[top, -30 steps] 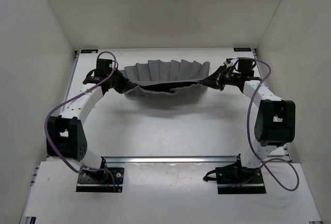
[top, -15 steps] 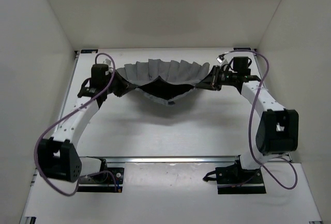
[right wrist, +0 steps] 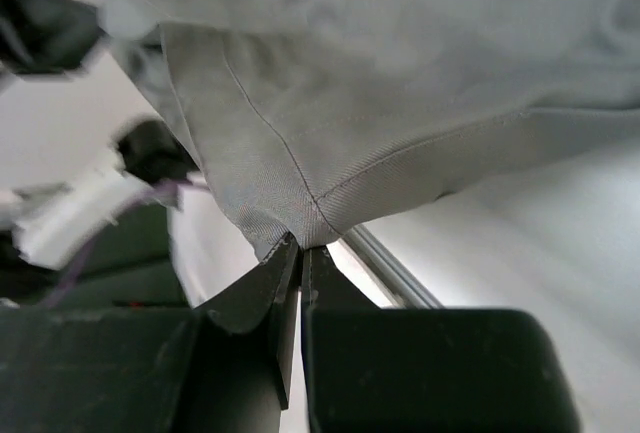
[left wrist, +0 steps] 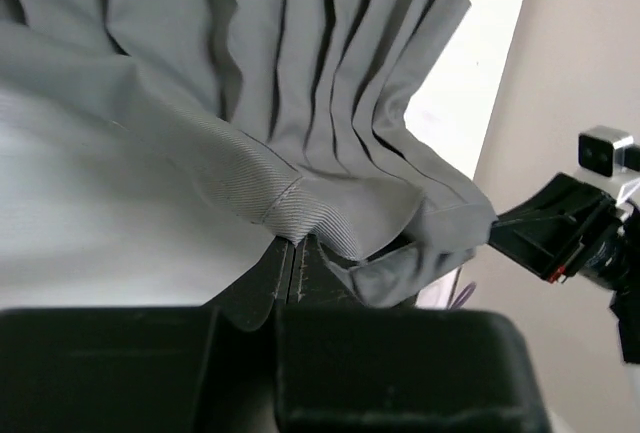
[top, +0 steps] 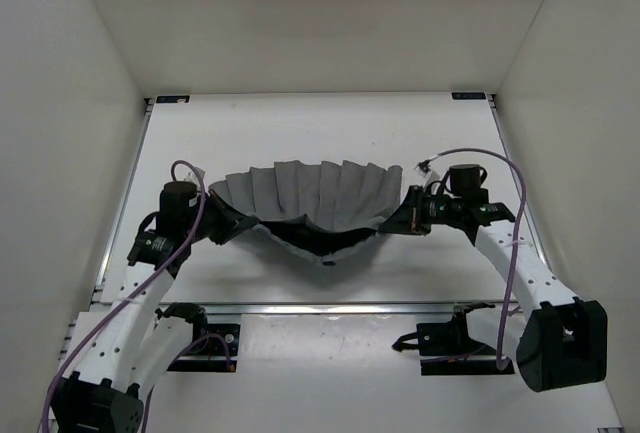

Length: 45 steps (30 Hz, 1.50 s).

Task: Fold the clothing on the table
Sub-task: Fold the skirt

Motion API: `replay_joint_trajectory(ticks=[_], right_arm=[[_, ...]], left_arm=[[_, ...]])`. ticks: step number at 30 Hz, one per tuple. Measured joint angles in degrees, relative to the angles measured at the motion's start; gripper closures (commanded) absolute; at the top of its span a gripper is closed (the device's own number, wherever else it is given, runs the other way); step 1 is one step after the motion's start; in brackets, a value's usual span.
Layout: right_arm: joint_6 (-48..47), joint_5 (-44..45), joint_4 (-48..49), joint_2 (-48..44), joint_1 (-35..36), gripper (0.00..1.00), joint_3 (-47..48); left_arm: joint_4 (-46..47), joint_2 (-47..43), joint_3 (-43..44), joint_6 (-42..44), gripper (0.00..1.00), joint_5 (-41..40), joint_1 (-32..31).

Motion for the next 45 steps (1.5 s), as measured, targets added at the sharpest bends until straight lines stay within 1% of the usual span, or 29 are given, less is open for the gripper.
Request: replay_joint_trajectory(ticks=[2, 4, 7, 9, 11, 15, 19, 24, 27, 28, 29, 30, 31, 32, 34, 35, 37, 38, 41, 42, 43, 45], right_arm=[[3.17, -1.97, 3.96, 1.57, -2.14, 1.00, 0.20], [7.74, -4.24, 9.88, 5.14, -3.91, 1.00, 1.01], [16.87, -7.26, 21.97, 13.86, -6.16, 1.00, 3.54], [24.20, -8.96, 31.87, 21.38, -8.24, 1.00, 6.32], [30.53, -10.12, 39.80, 28.94, -10.23, 1.00, 10.19], [37.44, -10.71, 47.63, 40.37, -12.81, 1.00, 17.99], [39.17, -9.99, 49.33, 48.33, -15.85, 1.00, 27.08], [36.79, -9.88, 47.41, 54.58, -15.96, 1.00, 36.81], [30.34, -9.84, 39.36, 58.31, -14.19, 1.00, 44.06], [27.45, -9.55, 35.67, 59.78, -13.44, 0.97, 47.30], [24.52, -8.98, 32.41, 61.11, -12.63, 0.88, 50.23], [21.24, -8.39, 28.83, 62.34, -11.74, 0.83, 53.05], [18.51, -7.78, 25.97, 63.04, -10.95, 0.82, 54.82], [16.39, -7.26, 23.63, 63.60, -10.16, 0.80, 56.19], [11.85, -5.92, 18.51, 64.74, -8.41, 0.72, 59.06], [9.60, -5.20, 16.20, 65.29, -7.48, 0.65, 60.39], [5.20, -3.63, 11.74, 66.20, -5.60, 0.61, 62.90], [3.52, -2.82, 10.01, 66.51, -4.85, 0.59, 63.91], [-1.33, -0.90, 5.75, 67.67, -2.47, 0.58, 67.30], [-2.60, -0.20, 4.59, 68.08, -1.77, 0.56, 68.39], [-4.04, 0.66, 3.28, 68.50, -1.05, 0.52, 69.70], [-6.71, 2.71, 0.90, 69.26, -0.02, 0.50, 71.82]], left_arm=[[0.22, 1.66, 0.50, -1.07, 1.00, -0.07, 1.44], [2.01, 4.55, 1.36, -2.80, 1.00, -0.44, 3.41], [6.99, 11.58, 3.13, -6.54, 1.00, -1.40, 6.08], [10.32, 17.35, 4.61, -8.66, 1.00, -1.75, 7.30], [12.96, 23.89, 6.82, -10.14, 1.00, -1.38, 7.96], [16.15, 34.29, 11.78, -11.52, 1.00, -0.96, 9.01], [17.62, 41.03, 16.17, -11.63, 1.00, -3.80, 11.28], [20.09, 48.46, 20.63, -12.00, 1.00, -4.76, 11.93], [21.46, 51.84, 21.75, -12.55, 1.00, -4.72, 11.89], [21.75, 53.13, 22.21, -12.59, 0.99, -4.63, 11.89], [21.90, 54.34, 22.82, -12.59, 0.92, -4.48, 11.91], [22.05, 55.49, 23.43, -12.55, 0.87, -4.24, 11.91], [22.43, 56.63, 23.89, -12.48, 0.78, -3.96, 11.91], [23.19, 57.42, 24.02, -12.41, 0.72, -3.67, 11.93], [24.44, 58.29, 23.98, -12.26, 0.49, -2.93, 12.37], [25.33, 58.40, 23.93, -12.26, 0.43, -2.34, 12.57], [28.09, 58.38, 23.82, -12.66, 0.28, -1.33, 13.22], [29.92, 58.36, 23.80, -12.72, 0.28, -0.81, 13.51], [34.95, 58.27, 23.76, -12.98, 0.26, 0.55, 14.03], [36.04, 58.14, 23.76, -12.72, 0.26, 0.81, 14.05], [36.72, 57.88, 23.76, -12.24, 0.29, 0.92, 14.01], [36.81, 57.07, 23.76, -10.32, 0.31, 0.57, 13.73]])
